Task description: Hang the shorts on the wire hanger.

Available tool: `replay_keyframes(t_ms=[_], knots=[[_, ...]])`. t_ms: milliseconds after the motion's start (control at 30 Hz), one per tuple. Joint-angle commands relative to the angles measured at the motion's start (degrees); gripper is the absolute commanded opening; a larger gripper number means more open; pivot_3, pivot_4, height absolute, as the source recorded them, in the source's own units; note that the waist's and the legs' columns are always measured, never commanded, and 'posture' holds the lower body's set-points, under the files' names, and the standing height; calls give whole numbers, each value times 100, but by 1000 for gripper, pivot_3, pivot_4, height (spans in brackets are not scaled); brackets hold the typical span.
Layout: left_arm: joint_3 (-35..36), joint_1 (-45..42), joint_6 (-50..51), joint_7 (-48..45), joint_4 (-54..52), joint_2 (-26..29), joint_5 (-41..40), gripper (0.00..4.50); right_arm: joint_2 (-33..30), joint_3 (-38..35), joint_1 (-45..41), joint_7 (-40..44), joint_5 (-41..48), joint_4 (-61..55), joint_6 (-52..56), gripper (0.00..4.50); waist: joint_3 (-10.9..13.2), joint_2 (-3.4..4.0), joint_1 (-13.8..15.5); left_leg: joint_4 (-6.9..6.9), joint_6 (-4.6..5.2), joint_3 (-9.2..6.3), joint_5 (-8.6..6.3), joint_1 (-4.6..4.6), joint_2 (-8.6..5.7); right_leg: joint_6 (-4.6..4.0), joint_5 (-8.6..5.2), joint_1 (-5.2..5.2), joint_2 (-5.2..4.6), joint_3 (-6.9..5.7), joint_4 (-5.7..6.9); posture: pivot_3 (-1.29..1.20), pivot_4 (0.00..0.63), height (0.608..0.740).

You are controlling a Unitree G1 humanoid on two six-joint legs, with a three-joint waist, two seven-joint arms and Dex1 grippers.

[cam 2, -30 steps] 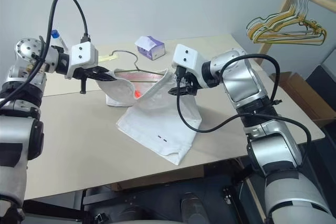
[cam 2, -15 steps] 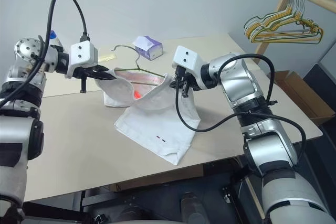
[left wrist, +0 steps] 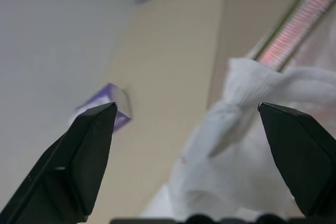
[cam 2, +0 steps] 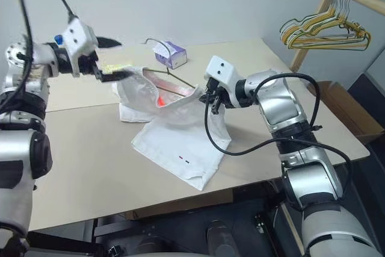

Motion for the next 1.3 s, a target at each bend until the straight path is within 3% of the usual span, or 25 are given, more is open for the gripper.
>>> replay_keyframes(t_ms=[33, 200, 333, 467, 667, 967, 1300], knots=[[443, 69, 162, -318, -404, 18, -611, 4465, -136, -580, 89, -432, 219, -643, 876, 0, 0, 0, 3, 1, 0, 0, 0, 0, 0, 0, 0, 0, 1, 0, 1, -125, 0, 740], [922, 1028, 871, -1322, -1774, -175, -1786, 4465, -205, -1170, 482, -1273, 313, -1739, 2542, 0, -1, 2, -5, -2, 0, -1, 0, 1, 2, 0, 0, 0, -1, 1, 3, -153, 0, 740], [1011, 1903, 1762, -1284, -3380, -301, -2417, 4465, -296, -1447, 642, -1945, 228, -2431, 4006, 0, -1, 2, -24, 8, 0, -1, 0, -3, 9, -1, 0, 0, 0, 2, 7, -179, 0, 740], [843, 2625, 2317, -1064, -4697, -339, -2623, 4465, -19, -2313, 584, -2723, 31, -2716, 5287, 0, -4, 6, -50, 6, 0, -1, 0, 1, 10, -1, 0, 2, -1, 4, 7, -203, 0, 740], [858, 3108, 2764, -770, -5765, -499, -3057, 4465, 620, -3638, 710, -3998, -454, -2556, 5359, 0, -8, 8, -150, 4, 0, -1, 0, 16, 10, -1, 1, 18, -5, 5, 5, -227, 0, 740], [784, 3219, 3040, -638, -6184, -483, -3242, 4465, 1364, -4639, 134, -5412, -1453, -2575, 5359, 0, -41, 70, -464, -8, 0, 7, 0, 27, -3, 0, 1, 18, -4, 26, 8, -233, 0, 740], [789, 3389, 3136, -378, -6562, -444, -3241, 4465, 1026, -4891, -884, -6449, -2332, -1766, 5359, 0, -60, 108, -634, -25, 0, 13, 0, 62, -12, 2, 0, 43, -3, 38, -24, -224, 0, 740]])
